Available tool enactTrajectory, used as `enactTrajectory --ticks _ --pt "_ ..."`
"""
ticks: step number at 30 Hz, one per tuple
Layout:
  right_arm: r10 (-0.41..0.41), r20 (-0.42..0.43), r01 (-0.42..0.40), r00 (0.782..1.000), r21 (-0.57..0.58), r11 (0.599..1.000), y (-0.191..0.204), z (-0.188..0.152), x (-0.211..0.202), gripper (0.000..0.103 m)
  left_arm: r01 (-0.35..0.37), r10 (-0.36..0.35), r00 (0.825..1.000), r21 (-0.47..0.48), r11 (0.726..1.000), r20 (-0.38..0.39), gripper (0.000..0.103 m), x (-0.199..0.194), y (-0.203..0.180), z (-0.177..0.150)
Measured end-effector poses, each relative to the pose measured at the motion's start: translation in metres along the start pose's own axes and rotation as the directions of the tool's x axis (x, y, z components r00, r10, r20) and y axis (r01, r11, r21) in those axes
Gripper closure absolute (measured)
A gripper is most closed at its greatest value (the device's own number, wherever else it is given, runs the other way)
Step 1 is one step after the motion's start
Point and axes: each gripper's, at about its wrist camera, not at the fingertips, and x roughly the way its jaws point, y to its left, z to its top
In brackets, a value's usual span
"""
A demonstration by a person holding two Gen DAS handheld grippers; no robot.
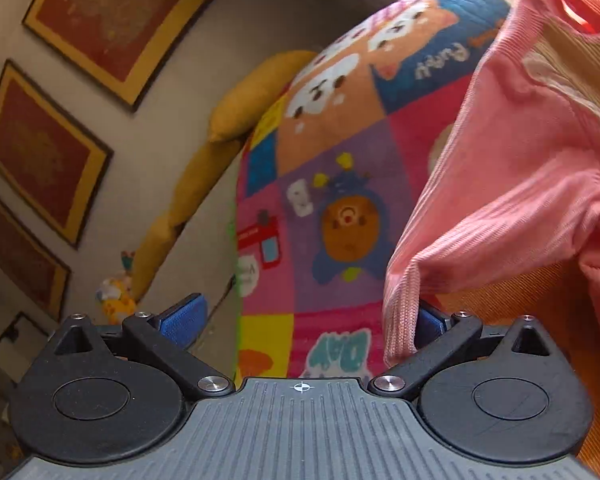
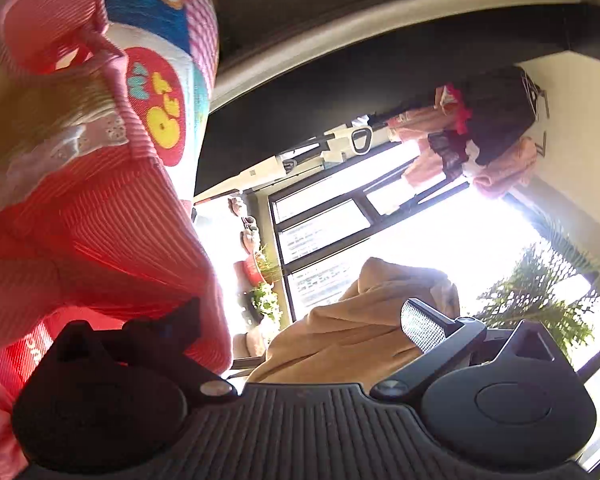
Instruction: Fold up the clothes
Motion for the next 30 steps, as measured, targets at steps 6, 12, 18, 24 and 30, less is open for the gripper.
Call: enactTrajectory --ticks 6,12,18,24,30 --pt "0.380 -0.027 -0.362 0.924 0.248 0.898 -0.034 -0.044 -0.030 0.000 0.332 -0.330 0.943 -0.219 0.918 0.048 0.000 -0.042 0.046 -0.036" --pt "0.566 0.083 -0.571 0.820 0.170 0.803 -0.006 -0.087 -0.114 0.000 0.597 -0.571 0.797 -0.112 0.795 0.196 0.000 -0.139 0.031 -0.073" --pt "0.685 0.073 -0.688 0.725 0.110 0.717 0.047 -0.097 -0.158 0.000 0.666 -0.681 0.707 0.144 0.732 0.192 0.000 -0.207 -0.033 -0.080" --pt "0.505 0.105 -0.515 0.857 0.225 0.827 0.051 -0.077 -0.137 0.000 0.528 -0.568 0.811 0.241 0.814 0.142 0.000 -0.202 -0.081 -0.076" --pt "0.436 0.141 -0.456 0.889 0.369 0.810 0.026 -0.076 -0.133 0.000 0.377 -0.376 0.915 0.025 0.926 0.148 0.000 -0.159 -0.045 -0.058"
